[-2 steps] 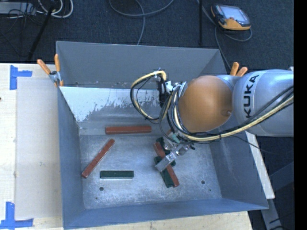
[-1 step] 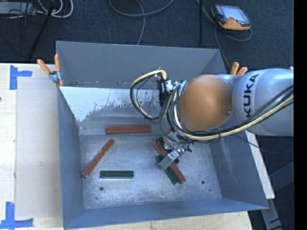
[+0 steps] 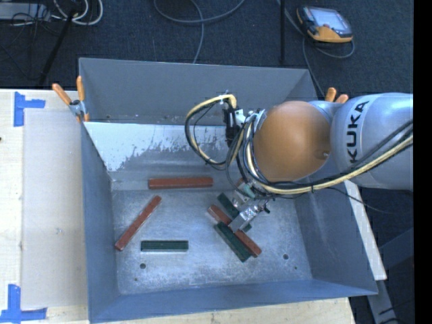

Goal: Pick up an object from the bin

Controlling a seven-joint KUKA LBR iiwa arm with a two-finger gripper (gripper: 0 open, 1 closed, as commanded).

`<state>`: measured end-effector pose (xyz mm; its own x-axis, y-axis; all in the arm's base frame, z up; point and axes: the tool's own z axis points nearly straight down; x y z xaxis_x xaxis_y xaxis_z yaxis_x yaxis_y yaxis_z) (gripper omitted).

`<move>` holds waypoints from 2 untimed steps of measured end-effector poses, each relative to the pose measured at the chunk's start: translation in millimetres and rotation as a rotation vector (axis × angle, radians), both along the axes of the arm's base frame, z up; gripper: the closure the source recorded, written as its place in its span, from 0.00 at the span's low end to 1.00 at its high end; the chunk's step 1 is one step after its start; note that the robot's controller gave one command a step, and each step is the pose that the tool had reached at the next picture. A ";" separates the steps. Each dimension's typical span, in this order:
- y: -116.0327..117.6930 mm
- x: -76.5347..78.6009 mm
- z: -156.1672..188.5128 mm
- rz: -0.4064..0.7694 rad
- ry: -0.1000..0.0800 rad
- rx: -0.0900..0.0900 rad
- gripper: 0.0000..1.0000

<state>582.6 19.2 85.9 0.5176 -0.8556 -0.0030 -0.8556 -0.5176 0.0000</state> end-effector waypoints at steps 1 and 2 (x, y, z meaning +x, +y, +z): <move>0.5 -0.3 9.8 -0.006 0.000 0.000 1.00; 2.0 0.8 75.9 -0.013 -0.005 -0.001 1.00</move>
Offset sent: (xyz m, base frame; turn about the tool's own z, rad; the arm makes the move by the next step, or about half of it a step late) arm -0.0001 0.0003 0.0101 0.0000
